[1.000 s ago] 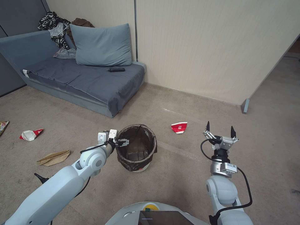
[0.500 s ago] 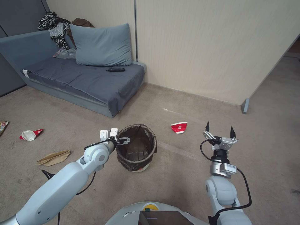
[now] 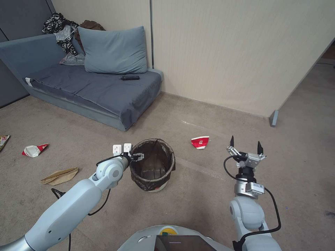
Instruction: Pick up the trash bin, then pick up the garbage from the floor and place it into the trash bin.
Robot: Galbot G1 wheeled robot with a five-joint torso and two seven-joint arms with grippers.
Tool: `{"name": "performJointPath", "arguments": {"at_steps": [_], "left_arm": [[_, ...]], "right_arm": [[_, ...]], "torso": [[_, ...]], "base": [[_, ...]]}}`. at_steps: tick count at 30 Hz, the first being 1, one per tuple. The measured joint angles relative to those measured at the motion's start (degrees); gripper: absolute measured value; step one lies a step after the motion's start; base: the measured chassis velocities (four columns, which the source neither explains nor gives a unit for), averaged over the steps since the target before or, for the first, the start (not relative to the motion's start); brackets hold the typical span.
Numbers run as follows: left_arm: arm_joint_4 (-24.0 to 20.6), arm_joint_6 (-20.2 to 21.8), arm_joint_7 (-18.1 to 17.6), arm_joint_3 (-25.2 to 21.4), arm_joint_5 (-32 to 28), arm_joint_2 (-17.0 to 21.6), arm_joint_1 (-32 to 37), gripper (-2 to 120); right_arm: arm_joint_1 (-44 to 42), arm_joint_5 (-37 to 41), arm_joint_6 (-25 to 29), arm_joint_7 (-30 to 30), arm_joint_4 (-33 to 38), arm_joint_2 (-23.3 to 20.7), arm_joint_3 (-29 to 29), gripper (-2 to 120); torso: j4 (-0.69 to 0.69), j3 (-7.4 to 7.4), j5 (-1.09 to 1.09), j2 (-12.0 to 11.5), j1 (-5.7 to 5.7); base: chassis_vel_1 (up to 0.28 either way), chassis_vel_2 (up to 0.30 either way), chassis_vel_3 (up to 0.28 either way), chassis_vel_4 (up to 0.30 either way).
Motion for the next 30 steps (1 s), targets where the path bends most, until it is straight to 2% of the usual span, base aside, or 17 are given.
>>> {"name": "performJointPath", "arguments": {"at_steps": [1, 2, 7, 10, 12, 13, 15, 16, 20, 21, 22, 30], "left_arm": [[0.00, 0.00, 0.00, 0.00, 0.00, 0.00, 0.00, 84], [0.07, 0.09, -0.26, -0.01, -0.13, -0.05, 0.00, 73], [0.26, 0.40, -0.94, -0.06, -0.50, -0.21, -0.02, 63], [0.72, 1.09, -2.66, -0.23, -1.91, -0.74, -0.14, 39], [0.79, 1.19, -2.97, -0.29, -2.22, -0.83, -0.15, 37], [0.93, 1.46, -3.61, -0.44, -3.02, -0.95, -0.16, 29], [0.97, 1.54, -3.73, -0.49, -3.20, -0.96, -0.16, 27], [1.07, 1.64, -3.88, -0.56, -3.37, -0.96, -0.16, 21], [1.12, 1.67, -3.92, -0.58, -3.42, -0.96, -0.16, 18], [1.23, 1.77, -4.01, -0.65, -3.62, -0.96, -0.16, 7], [1.30, 1.84, -4.08, -0.70, -3.82, -0.95, -0.14, 4], [2.51, 2.62, -4.56, -0.99, -6.05, -1.74, -0.70, 4]], "right_arm": [[0.00, 0.00, 0.00, 0.00, 0.00, 0.00, 0.00, 100], [0.02, 0.01, 0.01, 0.01, -0.03, 0.00, 0.00, 100], [0.08, 0.04, 0.04, 0.02, -0.07, 0.00, -0.01, 100], [0.12, 0.13, 0.05, 0.09, -0.06, -0.03, -0.02, 100], [0.12, 0.16, 0.05, 0.12, -0.07, -0.05, -0.03, 100], [0.08, 0.29, 0.05, 0.18, 0.00, -0.11, -0.02, 100], [0.07, 0.31, 0.05, 0.18, 0.04, -0.13, -0.02, 100], [0.02, 0.40, 0.05, 0.19, 0.12, -0.20, 0.01, 100], [0.00, 0.44, 0.04, 0.20, 0.16, -0.24, 0.03, 100], [-0.05, 0.54, 0.04, 0.22, 0.24, -0.35, 0.09, 100], [-0.08, 0.61, 0.04, 0.24, 0.27, -0.44, 0.11, 100], [-0.23, 0.94, -0.10, 0.46, 0.74, -0.53, 0.10, 100]], "torso": [[0.00, 0.00, 0.00, 0.00, 0.00], [0.00, 0.00, 0.00, 0.00, 0.00], [0.00, 0.00, 0.00, 0.00, 0.00], [0.00, 0.00, 0.00, 0.00, 0.00], [0.00, 0.00, 0.00, 0.00, 0.00], [0.00, 0.00, 0.00, 0.00, 0.00], [0.00, 0.00, 0.01, 0.00, 0.00], [0.00, 0.00, 0.01, 0.00, 0.00], [0.00, 0.00, 0.01, 0.00, 0.00], [0.00, 0.00, 0.01, 0.00, 0.00], [0.01, 0.00, 0.01, 0.00, 0.00], [0.01, -0.01, 0.04, 0.02, -0.01]], "base": [[0.000, 0.000, 0.000, 0.000], [0.000, 0.000, 0.000, 0.000], [0.000, 0.000, 0.000, 0.000], [0.000, 0.000, 0.000, 0.000], [0.000, 0.000, 0.000, 0.000], [0.000, 0.000, 0.000, 0.000], [0.000, 0.000, 0.000, 0.000], [0.000, 0.000, 0.000, 0.000], [0.000, 0.000, 0.000, 0.000], [0.000, 0.000, 0.000, 0.000], [0.000, 0.000, 0.000, 0.000], [0.000, 0.000, 0.000, 0.000]]}}
